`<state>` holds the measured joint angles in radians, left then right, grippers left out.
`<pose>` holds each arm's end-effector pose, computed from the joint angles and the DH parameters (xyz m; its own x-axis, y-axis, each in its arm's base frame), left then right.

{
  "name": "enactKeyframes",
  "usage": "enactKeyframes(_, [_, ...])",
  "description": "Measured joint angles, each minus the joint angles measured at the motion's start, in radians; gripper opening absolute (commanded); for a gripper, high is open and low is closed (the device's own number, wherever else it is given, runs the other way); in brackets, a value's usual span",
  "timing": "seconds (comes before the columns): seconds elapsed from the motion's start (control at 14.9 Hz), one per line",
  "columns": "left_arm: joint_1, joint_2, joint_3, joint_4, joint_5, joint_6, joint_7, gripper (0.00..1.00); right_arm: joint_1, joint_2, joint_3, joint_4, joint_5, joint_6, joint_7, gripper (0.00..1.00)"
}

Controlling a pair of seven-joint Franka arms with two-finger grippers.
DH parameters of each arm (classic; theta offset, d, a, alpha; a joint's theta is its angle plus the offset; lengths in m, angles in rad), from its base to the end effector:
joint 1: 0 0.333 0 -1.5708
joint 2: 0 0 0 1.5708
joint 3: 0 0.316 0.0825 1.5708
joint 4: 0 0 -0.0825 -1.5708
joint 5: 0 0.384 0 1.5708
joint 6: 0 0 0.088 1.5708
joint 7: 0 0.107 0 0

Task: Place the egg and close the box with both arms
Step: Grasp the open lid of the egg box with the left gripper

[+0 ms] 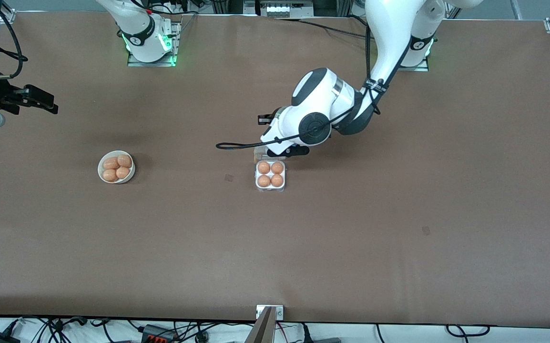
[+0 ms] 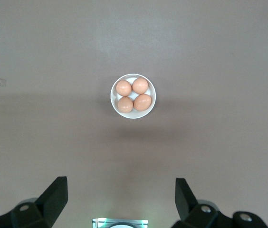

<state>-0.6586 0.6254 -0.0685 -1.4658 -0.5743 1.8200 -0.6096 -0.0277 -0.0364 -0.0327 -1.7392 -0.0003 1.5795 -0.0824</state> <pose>0.4906 -0.4855 0.3089 0.8412 0.0243 -0.5402 0.1808 -0.9541 0.2386 0.5356 -0.0327 0.5660 0.9922 0.0226 -0.1225 0.0214 -0.9997 -0.0110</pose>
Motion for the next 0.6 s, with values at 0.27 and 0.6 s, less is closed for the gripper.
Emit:
enactKeyframes(0.27, [-0.039, 0.031, 0.0, 0.0, 0.0, 0.068, 0.0, 0.01, 0.0, 0.0, 0.0, 0.0, 0.0, 0.0, 0.0, 1.0])
enactKeyframes(0.6, [-0.082, 0.068, 0.003, 0.0, 0.085, 0.152, -0.01, 0.01, 0.0, 0.0, 0.0, 0.001, 0.0, 0.0, 0.0, 1.0])
